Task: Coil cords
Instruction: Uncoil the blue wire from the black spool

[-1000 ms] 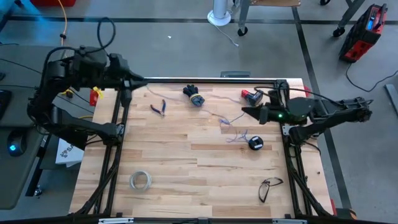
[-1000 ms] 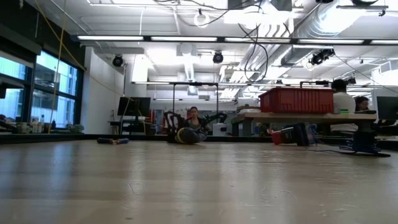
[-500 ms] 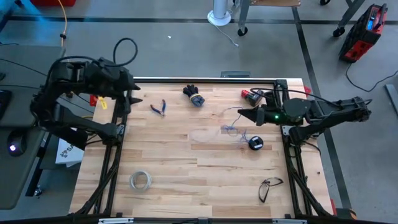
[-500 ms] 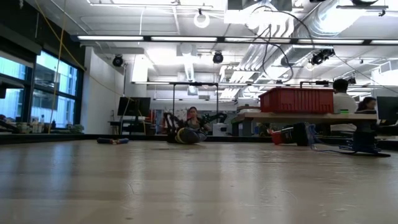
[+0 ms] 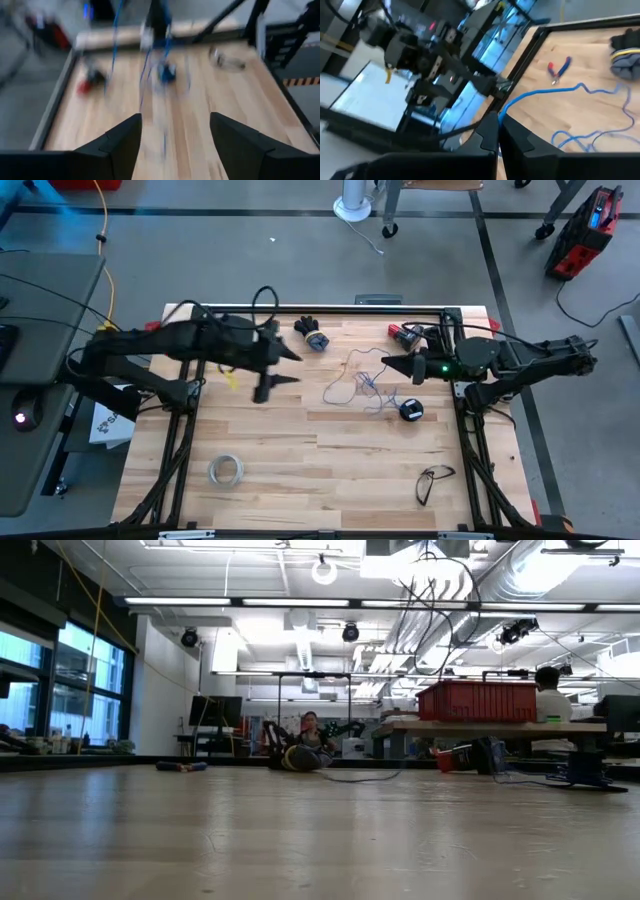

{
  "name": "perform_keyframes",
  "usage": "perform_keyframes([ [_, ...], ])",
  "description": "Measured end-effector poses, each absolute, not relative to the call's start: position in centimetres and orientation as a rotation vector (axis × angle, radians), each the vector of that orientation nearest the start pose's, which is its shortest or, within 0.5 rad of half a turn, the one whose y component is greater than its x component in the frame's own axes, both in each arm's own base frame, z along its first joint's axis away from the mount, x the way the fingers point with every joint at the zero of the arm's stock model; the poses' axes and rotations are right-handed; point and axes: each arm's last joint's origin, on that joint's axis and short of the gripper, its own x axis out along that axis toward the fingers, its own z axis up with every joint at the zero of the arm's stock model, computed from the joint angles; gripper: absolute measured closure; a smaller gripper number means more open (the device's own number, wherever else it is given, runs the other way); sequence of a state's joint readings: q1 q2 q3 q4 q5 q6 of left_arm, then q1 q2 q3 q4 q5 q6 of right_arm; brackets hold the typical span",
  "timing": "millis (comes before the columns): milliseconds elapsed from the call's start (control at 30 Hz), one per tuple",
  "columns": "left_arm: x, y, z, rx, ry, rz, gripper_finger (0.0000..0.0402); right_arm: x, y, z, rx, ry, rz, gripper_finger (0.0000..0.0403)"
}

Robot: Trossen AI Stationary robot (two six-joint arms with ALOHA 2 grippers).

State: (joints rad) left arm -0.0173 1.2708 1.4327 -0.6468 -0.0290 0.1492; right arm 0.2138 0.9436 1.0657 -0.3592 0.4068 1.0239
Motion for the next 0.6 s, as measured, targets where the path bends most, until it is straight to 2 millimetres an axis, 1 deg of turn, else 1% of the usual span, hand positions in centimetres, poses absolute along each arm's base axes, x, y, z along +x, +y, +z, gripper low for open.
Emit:
perform_keyframes([
  [100, 28.5, -0.3, 41.2, 0.244, 0.401, -0.078, 0.0174, 19.1, 3.2, 38.4, 0.918, 0.151, -0.227, 0.0403],
  [167, 30.2, 0.0, 41.0, 0.273, 0.403, -0.131, 0.0174, 19.1, 3.3, 38.3, 0.904, 0.183, -0.184, 0.0403],
  [267, 32.7, 0.6, 40.3, 0.295, 0.418, -0.246, 0.0174, 19.2, 3.5, 38.3, 0.886, 0.214, -0.135, 0.0403],
  [400, 35.8, 1.0, 39.6, 0.287, 0.415, -0.352, 0.0176, 19.5, 3.6, 38.0, 0.870, 0.241, -0.121, 0.0403],
  [500, 37.5, 1.1, 39.0, 0.292, 0.442, -0.378, 0.0198, 19.8, 3.7, 37.8, 0.856, 0.256, -0.121, 0.0403],
  [600, 38.8, 0.5, 37.5, 0.311, 0.498, -0.407, 0.0241, 20.0, 3.8, 37.6, 0.849, 0.268, -0.114, 0.0403],
])
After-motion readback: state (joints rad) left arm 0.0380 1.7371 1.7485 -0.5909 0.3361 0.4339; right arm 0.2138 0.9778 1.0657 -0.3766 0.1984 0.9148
